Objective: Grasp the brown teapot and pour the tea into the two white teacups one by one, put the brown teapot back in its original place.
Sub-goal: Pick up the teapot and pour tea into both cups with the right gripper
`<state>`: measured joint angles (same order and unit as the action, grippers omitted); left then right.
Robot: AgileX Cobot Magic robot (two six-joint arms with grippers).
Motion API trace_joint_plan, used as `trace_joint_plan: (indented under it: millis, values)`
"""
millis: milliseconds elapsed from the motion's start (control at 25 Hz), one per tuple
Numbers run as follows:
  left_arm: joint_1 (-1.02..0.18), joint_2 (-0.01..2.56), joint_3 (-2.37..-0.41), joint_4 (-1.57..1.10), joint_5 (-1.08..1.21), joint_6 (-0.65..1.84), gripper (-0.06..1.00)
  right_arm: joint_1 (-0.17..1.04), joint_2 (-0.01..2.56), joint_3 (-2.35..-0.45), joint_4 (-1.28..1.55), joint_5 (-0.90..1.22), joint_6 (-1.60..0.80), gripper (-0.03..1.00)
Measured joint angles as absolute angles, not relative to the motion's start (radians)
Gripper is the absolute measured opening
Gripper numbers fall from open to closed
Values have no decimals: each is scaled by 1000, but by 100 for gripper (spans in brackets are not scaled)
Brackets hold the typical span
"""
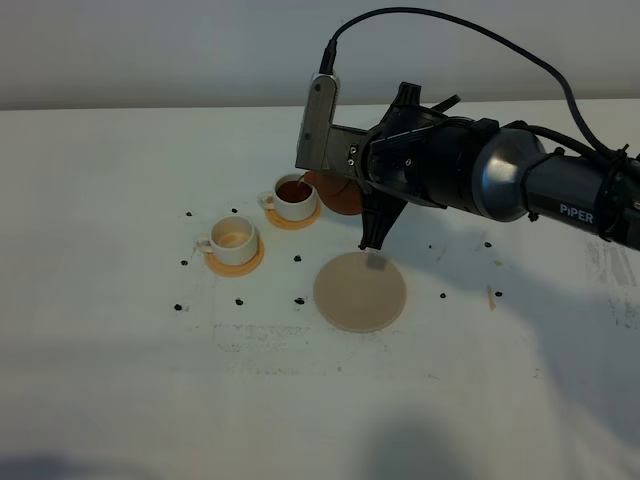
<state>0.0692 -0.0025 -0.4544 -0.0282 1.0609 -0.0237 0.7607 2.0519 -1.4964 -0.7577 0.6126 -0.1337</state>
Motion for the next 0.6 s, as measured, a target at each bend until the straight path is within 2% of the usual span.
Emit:
trace_joint_plan:
  millis: [600]
  values:
    - [69, -2, -454, -28, 1061, -24, 54, 761, 2052, -1496, -701, 613, -103, 9]
